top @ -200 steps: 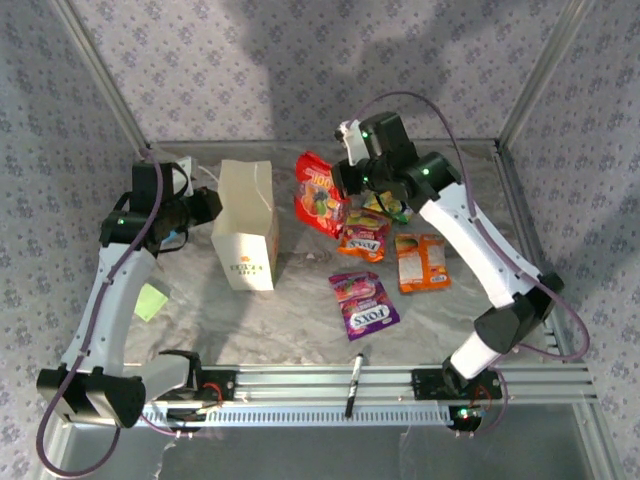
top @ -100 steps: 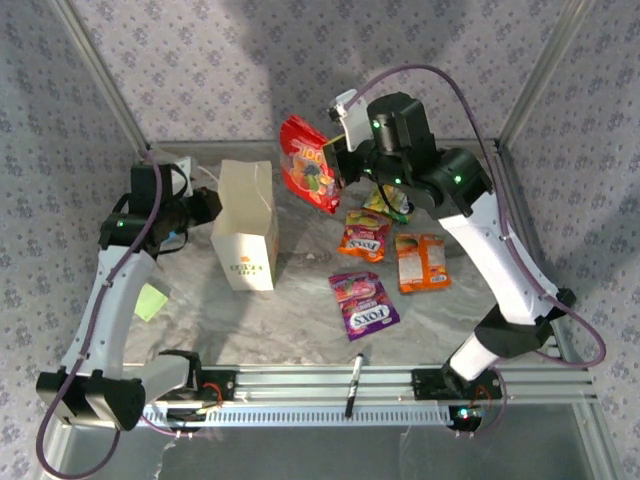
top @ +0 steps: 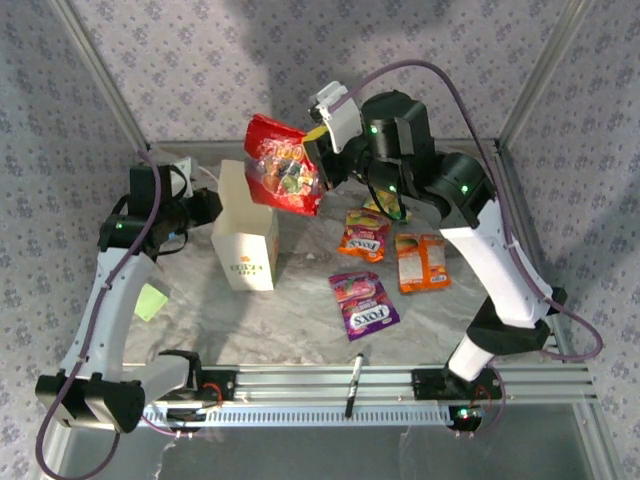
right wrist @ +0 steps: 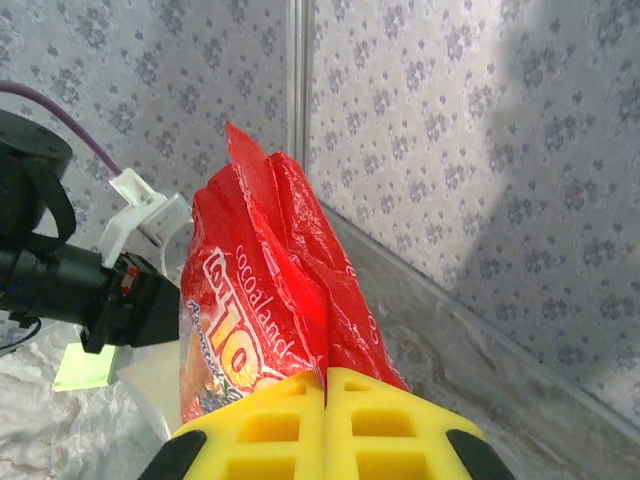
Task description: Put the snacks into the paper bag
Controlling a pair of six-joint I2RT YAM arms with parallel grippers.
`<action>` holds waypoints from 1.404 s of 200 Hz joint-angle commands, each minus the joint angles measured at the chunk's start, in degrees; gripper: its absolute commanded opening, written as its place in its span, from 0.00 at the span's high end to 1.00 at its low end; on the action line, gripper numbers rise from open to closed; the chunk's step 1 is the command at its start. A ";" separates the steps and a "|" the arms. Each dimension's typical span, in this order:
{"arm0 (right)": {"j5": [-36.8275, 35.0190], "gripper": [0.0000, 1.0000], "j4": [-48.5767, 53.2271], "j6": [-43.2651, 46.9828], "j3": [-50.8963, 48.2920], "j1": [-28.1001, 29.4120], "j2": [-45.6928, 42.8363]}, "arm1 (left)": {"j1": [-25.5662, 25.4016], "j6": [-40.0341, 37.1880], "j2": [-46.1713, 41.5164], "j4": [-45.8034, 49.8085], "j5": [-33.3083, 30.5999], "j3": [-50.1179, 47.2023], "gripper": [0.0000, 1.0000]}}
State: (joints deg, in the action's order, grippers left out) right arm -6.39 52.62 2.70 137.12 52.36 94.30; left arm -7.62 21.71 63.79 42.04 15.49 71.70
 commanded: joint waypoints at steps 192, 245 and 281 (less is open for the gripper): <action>-4.53 1.00 -11.91 -0.65 5.14 5.57 2.90 | -3.82 9.08 -4.64 -8.41 6.97 -2.74 0.98; -6.61 1.00 -14.14 -2.79 3.01 5.56 3.94 | -7.40 14.18 -7.35 -12.60 3.39 -9.33 0.98; -10.30 1.00 -13.42 -3.39 2.32 5.30 3.92 | -7.50 14.32 -8.57 -11.95 2.61 -8.99 0.98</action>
State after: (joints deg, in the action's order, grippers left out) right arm -12.78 46.02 1.10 139.28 57.54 99.79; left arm -14.92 34.65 56.99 32.05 19.35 61.95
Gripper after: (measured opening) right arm 0.054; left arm 0.048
